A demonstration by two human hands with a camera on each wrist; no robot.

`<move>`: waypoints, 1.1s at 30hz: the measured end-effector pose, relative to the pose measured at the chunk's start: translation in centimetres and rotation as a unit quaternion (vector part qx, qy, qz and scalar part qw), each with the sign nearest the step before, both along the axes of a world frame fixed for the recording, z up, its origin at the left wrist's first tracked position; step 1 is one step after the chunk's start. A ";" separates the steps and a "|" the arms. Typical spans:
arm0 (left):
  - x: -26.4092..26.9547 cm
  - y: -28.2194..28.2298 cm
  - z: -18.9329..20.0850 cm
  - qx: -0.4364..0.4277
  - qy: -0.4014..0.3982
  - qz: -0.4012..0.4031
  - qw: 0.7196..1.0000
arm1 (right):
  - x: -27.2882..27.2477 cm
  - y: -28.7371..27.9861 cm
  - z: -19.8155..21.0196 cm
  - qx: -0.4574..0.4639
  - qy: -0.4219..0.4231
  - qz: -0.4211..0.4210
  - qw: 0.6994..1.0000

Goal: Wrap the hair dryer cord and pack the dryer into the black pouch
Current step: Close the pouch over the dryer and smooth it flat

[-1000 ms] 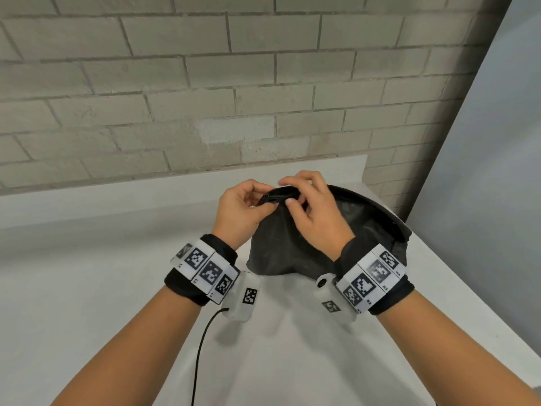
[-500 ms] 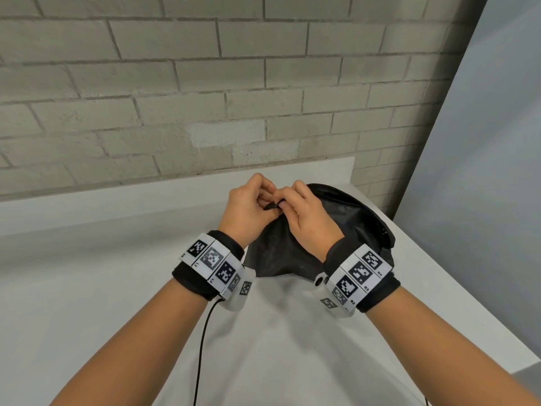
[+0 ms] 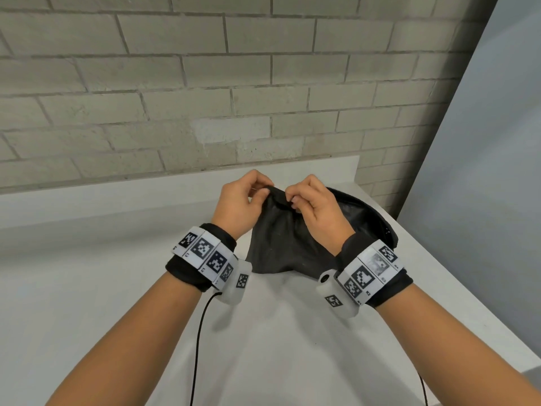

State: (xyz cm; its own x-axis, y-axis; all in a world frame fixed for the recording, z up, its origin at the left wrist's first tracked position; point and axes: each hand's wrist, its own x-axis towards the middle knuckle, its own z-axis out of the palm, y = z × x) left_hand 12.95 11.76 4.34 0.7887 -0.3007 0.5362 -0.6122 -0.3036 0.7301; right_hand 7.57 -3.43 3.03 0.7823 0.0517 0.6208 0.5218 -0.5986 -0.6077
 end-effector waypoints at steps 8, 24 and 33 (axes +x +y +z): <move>1.1 1.0 -0.7 -0.085 0.094 0.046 0.991 | -1.6 -6.2 -0.5 -0.213 0.052 -0.113 0.969; 1.5 1.8 -2.0 0.011 0.061 0.007 0.998 | -2.6 -13.3 -4.0 0.037 0.165 -0.307 0.936; 1.8 3.1 -2.7 0.000 0.137 0.020 0.990 | -3.2 -11.7 -0.2 0.093 0.140 -0.136 0.976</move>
